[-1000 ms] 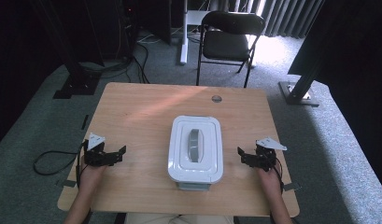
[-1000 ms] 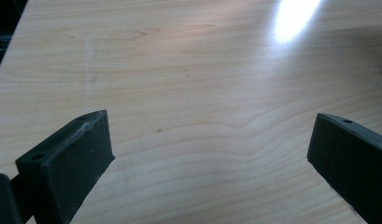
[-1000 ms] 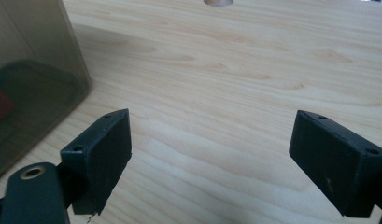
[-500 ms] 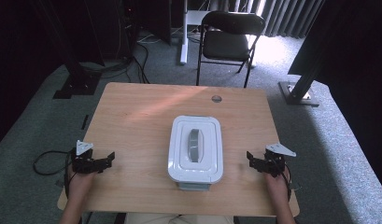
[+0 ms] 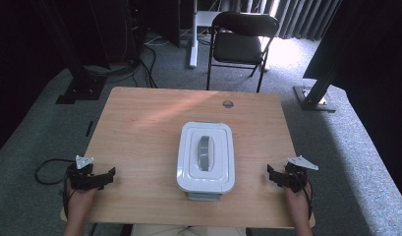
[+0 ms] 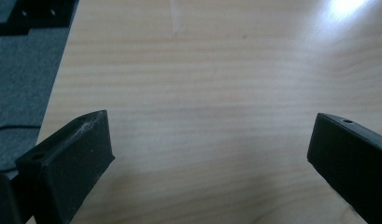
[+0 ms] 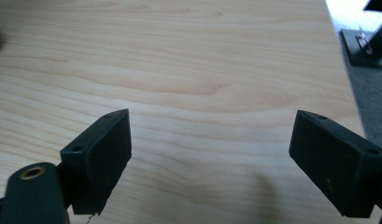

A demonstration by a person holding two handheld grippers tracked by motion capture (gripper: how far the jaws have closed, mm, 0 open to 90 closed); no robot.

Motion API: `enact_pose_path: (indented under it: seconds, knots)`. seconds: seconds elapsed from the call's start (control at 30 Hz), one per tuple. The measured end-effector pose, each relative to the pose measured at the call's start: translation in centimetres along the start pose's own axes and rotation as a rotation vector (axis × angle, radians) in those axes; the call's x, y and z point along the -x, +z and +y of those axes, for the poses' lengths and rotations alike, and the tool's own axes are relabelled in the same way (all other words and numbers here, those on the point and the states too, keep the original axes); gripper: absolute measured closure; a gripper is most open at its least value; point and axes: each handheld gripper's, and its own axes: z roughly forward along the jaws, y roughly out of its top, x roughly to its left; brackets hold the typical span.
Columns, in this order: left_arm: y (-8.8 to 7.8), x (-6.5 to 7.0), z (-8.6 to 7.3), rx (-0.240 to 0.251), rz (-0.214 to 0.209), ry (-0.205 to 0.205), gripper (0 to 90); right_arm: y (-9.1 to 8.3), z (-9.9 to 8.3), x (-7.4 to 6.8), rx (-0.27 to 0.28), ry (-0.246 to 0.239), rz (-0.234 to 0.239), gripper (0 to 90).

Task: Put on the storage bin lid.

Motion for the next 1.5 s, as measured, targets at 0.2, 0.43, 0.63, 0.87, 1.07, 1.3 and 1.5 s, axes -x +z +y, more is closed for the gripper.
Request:
enact_pose_path:
  seconds: [0.2, 0.43, 0.63, 0.87, 1.07, 1.3, 1.5]
  knots:
    - [-0.1, -0.4, -0.2, -0.018, 0.029, -0.016, 0.6, 0.0, -0.7, 0.9, -0.036, 0.051, -0.022, 12.4]
    - [0.1, -1.2, -0.2, -0.039, 0.041, -0.049, 0.6, 0.1, -0.8, 0.9, -0.05, 0.057, -0.028, 12.3]
    - [0.6, -1.5, -0.2, -0.065, 0.067, -0.039, 0.7, 0.6, -0.7, 1.0, -0.096, 0.05, -0.051, 12.5]
    - [0.7, -1.4, -0.3, -0.062, 0.094, -0.035, 0.6, 1.0, -0.4, 0.8, -0.106, 0.038, -0.077, 11.9]
    - [0.6, -1.2, -0.3, -0.062, 0.118, -0.058, 0.6, 1.1, -0.3, 0.8, -0.107, 0.04, -0.079, 11.3]
    - [0.7, -1.0, -0.3, -0.061, 0.136, -0.078, 0.7, 1.1, -0.3, 0.9, -0.107, 0.041, -0.079, 11.5]
    - [0.8, -1.0, -0.2, -0.062, 0.143, -0.084, 0.6, 1.2, -0.3, 0.9, -0.106, 0.045, -0.084, 11.5]
